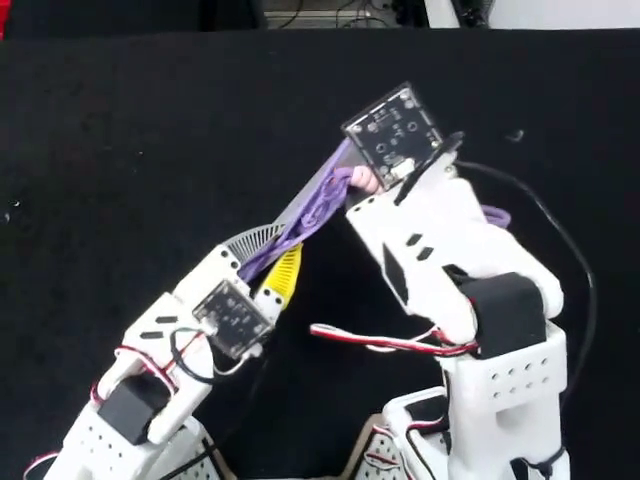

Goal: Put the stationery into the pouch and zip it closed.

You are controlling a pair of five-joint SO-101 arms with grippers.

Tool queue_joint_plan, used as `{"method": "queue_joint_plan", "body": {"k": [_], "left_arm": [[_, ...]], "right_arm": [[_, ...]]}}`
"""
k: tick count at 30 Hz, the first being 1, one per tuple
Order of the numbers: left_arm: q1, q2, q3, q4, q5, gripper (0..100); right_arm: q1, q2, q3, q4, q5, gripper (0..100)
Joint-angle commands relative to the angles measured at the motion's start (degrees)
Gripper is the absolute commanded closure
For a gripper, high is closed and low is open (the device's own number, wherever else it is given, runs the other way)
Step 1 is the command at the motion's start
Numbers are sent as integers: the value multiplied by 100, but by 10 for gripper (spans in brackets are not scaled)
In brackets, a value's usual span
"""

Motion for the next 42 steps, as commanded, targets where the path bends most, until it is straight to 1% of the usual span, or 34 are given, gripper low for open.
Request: {"method": "queue_joint_plan", "body": {"k": [1, 6, 11, 23, 31, 34, 39, 42], "left_arm": [[31, -369, 171, 62, -53, 972], [4, -527, 295, 62, -53, 972], [13, -527, 391, 70, -53, 972], [4, -536, 391, 97, -53, 972], [-4, -536, 391, 97, -62, 972], [-4, -536, 391, 97, -62, 972], [-4, -536, 391, 97, -62, 972], [-4, -536, 374, 53, -26, 971]], "right_arm": [[475, -57, -479, -281, 79, 988], [615, 13, -497, -510, 264, 988], [949, 620, -813, -686, 273, 988], [1820, 2668, -2826, -677, 273, 988], [2251, 4154, -4251, -659, 273, 988], [2321, 4558, -4699, -589, 237, 988], [2268, 4884, -5174, -149, 237, 988], [2022, 4831, -5349, 185, 229, 979]]}}
